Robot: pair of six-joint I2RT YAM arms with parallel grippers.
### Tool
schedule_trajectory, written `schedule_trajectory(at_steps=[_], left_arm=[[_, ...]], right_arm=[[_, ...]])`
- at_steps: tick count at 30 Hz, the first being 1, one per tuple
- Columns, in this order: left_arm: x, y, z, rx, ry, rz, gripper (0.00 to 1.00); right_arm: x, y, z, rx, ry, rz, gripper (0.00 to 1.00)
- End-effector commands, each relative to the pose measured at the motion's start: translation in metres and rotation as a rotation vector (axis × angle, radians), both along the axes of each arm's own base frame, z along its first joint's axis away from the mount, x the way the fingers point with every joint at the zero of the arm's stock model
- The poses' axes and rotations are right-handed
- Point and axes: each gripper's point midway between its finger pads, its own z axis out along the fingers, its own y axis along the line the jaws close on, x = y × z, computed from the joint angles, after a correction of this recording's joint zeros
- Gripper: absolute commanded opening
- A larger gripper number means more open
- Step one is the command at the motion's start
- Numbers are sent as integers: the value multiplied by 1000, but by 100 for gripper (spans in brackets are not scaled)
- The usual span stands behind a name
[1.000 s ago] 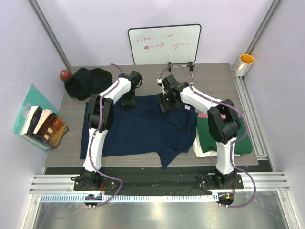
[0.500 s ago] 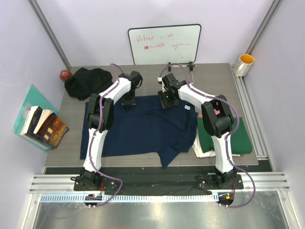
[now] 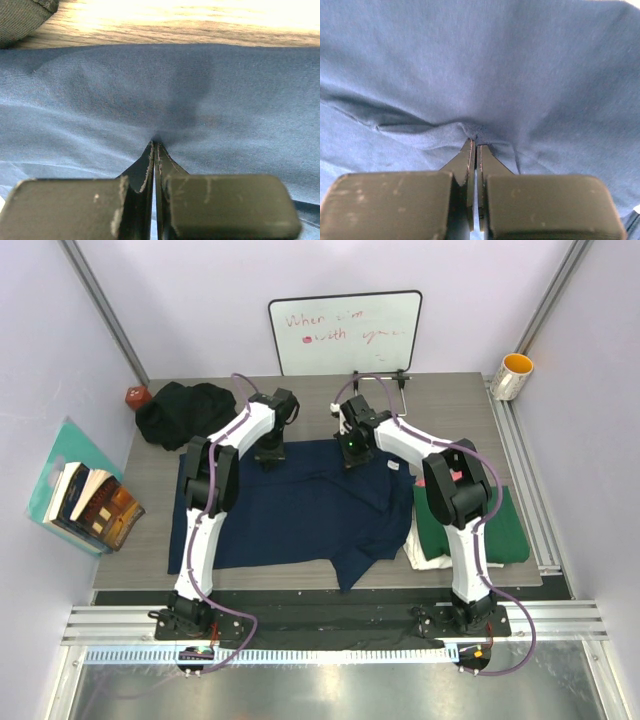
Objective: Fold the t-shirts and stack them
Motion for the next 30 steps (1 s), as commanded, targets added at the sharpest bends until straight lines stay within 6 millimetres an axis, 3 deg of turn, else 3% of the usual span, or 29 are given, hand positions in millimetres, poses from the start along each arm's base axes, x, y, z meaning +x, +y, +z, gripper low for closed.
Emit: schedule_trajectory(at_steps=[1, 6, 11, 20, 23, 26, 29, 30], left_arm=[[-15, -3, -25, -8, 102, -4, 0], [-8, -7, -22, -20, 89, -4, 0], [-8, -8, -21, -27, 85, 0, 0], [-19, -3, -25, -20, 99, 8, 0], [-18, -3, -23, -18, 90, 7, 0], [-16, -3, -20, -20, 81, 7, 0], [-14, -4, -19, -20, 78, 5, 0], [-14, -4, -19, -22, 77, 5, 0]], right_arm=[[-5, 6, 43, 75, -57, 0, 1], [-37, 7, 51, 69, 3, 35, 1], [-74, 25, 54, 73, 32, 97, 1], [-110, 46, 34, 79, 150, 107, 2], [-122, 54, 26, 80, 191, 119, 33], [-127, 55, 23, 66, 203, 108, 36], [-130, 53, 23, 58, 216, 98, 48], [-130, 51, 24, 49, 212, 97, 47]])
